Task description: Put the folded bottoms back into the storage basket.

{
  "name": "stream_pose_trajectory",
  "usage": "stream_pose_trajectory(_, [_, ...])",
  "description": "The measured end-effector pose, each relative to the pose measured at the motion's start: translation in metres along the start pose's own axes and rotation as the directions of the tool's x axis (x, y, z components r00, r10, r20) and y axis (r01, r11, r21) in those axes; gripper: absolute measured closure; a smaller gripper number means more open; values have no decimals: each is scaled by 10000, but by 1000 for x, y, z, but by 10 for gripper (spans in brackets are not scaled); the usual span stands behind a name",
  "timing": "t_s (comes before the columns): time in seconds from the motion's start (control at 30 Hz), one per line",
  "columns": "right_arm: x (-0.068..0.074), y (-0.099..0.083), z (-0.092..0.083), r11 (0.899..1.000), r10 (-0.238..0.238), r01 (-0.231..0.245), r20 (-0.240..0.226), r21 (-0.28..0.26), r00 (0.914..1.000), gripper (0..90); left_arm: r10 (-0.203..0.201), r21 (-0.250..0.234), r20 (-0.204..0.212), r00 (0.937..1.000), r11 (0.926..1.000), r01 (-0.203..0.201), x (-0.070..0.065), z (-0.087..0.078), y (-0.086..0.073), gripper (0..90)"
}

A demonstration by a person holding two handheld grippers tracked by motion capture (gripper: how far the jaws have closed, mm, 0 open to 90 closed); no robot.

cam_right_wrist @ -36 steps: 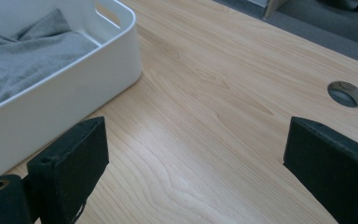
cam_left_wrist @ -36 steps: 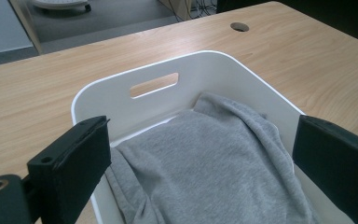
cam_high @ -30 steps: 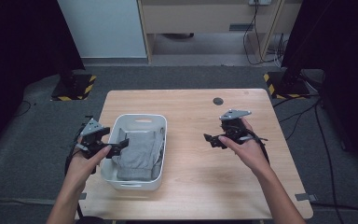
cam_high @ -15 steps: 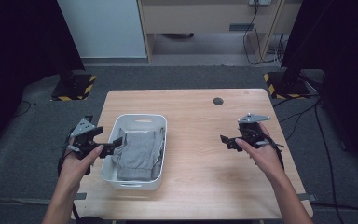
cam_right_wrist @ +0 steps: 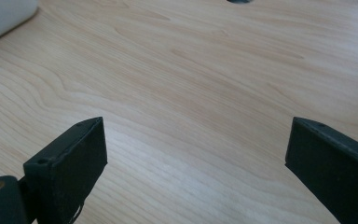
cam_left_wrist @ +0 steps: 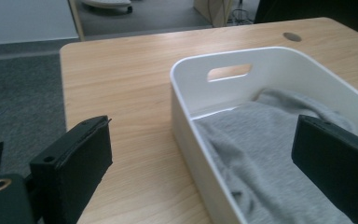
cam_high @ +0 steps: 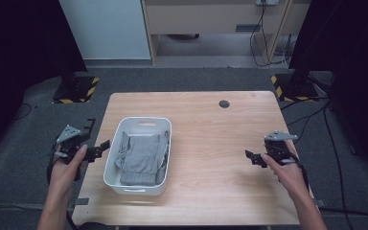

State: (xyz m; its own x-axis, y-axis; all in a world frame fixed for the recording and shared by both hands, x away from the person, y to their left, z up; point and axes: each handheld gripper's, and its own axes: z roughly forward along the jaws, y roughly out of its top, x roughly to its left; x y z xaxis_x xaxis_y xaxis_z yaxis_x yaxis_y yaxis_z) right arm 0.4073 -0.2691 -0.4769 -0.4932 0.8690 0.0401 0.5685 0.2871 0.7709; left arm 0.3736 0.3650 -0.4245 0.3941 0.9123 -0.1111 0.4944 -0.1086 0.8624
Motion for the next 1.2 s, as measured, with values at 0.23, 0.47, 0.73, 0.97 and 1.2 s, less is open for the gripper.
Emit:
stream_pose_trajectory(0.23, [-9, -24, 0, 9997, 133, -143, 547, 184, 9984, 80, -597, 61, -940, 9938, 9981, 605, 25, 0, -20, 51])
stream_pose_trajectory(0.47, [-13, -39, 0, 9990, 266, -297, 878, 343, 9958, 83, -743, 556, -1953, 9779, 9947, 867, 44, 8, -46, 57])
stream_pose_trajectory(0.73, [-15, -51, 4, 9964, 132, -226, 1146, 818, 9933, 84, -266, 1416, -2414, 9701, 9880, 623, 50, 19, -66, 58])
stream_pose_trajectory(0.97, [-16, -57, 8, 9938, 271, -389, 1123, 1041, 9933, 78, -49, 1787, -2356, 9718, 9827, 483, 47, 24, -72, 58])
stream_pose_trajectory(1.2, [-15, -58, 9, 9936, 260, -381, 1132, 1060, 9932, 73, 86, 1916, -2241, 9745, 9808, 354, 44, 28, -72, 58])
